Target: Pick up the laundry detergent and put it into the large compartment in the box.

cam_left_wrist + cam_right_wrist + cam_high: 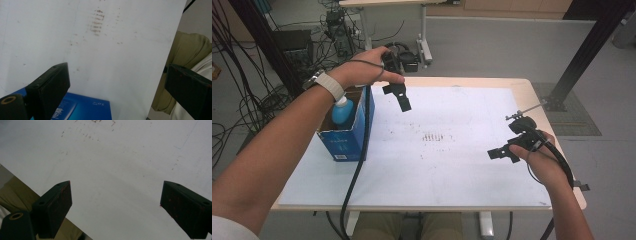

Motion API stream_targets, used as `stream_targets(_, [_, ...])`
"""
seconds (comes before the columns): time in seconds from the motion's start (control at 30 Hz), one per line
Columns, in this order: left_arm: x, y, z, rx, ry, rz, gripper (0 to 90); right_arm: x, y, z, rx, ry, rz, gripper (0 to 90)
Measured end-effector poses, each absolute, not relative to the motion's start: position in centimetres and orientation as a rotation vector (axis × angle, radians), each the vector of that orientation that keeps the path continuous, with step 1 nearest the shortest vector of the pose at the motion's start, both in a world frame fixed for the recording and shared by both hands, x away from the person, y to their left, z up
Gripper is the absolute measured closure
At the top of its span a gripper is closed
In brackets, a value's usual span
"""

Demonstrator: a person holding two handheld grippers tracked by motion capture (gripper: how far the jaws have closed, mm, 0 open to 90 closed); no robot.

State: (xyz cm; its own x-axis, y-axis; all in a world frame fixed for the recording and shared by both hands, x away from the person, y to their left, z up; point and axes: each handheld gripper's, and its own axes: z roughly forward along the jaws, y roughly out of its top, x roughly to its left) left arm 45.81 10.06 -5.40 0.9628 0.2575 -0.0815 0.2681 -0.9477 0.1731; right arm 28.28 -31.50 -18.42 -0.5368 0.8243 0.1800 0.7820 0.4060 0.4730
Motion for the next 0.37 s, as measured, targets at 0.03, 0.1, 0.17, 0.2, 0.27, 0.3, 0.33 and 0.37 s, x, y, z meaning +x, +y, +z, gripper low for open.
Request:
stream_targets(0.03, [45.82,10.12,-5.42,2.927,0.397,-0.087,6.6,28.30,-31.48,-18.41,1.469,2.566,0.792,10.0])
stream_targets(0.1, [45.95,10.20,-5.40,2.929,0.395,-0.092,6.6,28.36,-31.48,-18.45,1.473,2.567,0.788,10.0])
stream_targets(0.17, [45.98,10.31,-5.45,2.927,0.405,-0.094,6.6,28.38,-31.48,-18.49,1.476,2.568,0.788,10.0])
stream_targets(0.2, [46.04,10.33,-5.42,2.930,0.402,-0.092,6.6,28.37,-31.48,-18.48,1.475,2.568,0.788,10.0])
stream_targets(0.27, [46.04,10.46,-5.47,2.924,0.410,-0.093,6.6,28.36,-31.47,-18.48,1.475,2.567,0.789,10.0])
stream_targets(0.3, [46.05,10.49,-5.47,2.923,0.410,-0.093,6.6,28.36,-31.48,-18.48,1.475,2.567,0.789,10.0])
stream_targets(0.33, [46.08,10.47,-5.47,2.926,0.406,-0.093,6.5,28.38,-31.47,-18.47,1.477,2.567,0.788,10.0])
stream_targets(0.37, [46.04,10.48,-5.52,2.924,0.411,-0.093,6.5,28.38,-31.48,-18.49,1.478,2.567,0.789,10.0])
